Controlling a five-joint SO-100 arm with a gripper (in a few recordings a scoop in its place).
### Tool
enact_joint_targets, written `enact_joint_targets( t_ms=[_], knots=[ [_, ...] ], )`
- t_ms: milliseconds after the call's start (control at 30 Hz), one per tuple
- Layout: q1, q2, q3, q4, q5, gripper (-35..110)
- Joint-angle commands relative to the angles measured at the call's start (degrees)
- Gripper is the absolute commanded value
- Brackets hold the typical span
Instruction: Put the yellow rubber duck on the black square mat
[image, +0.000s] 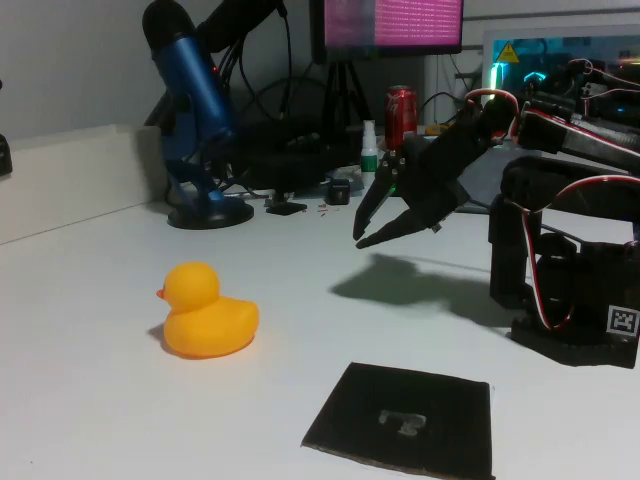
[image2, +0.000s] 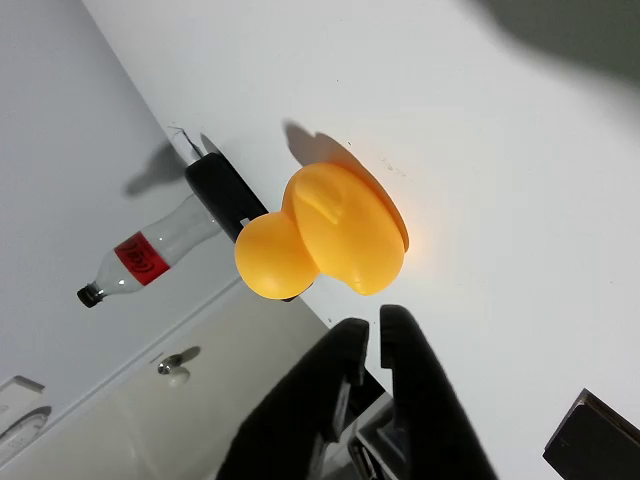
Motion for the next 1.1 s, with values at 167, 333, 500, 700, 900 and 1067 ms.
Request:
enact_joint_targets(
  t_ms=[167, 333, 500, 700, 900, 1067],
  knots=[
    [0.09, 0.79, 0.88, -0.09, -0.79, 1],
    [-0.09, 0.79, 0.88, -0.09, -0.79, 1],
    [-0.09, 0.79, 0.88, -0.09, -0.79, 1],
    [-0.26, 0.79, 0.7, -0.62, -0.44, 1],
    [-0.26, 0.79, 0.0, -0.7, -0.35, 1],
    [-0.26, -0.26, -1.14, -0.7, -0.35, 1]
  ],
)
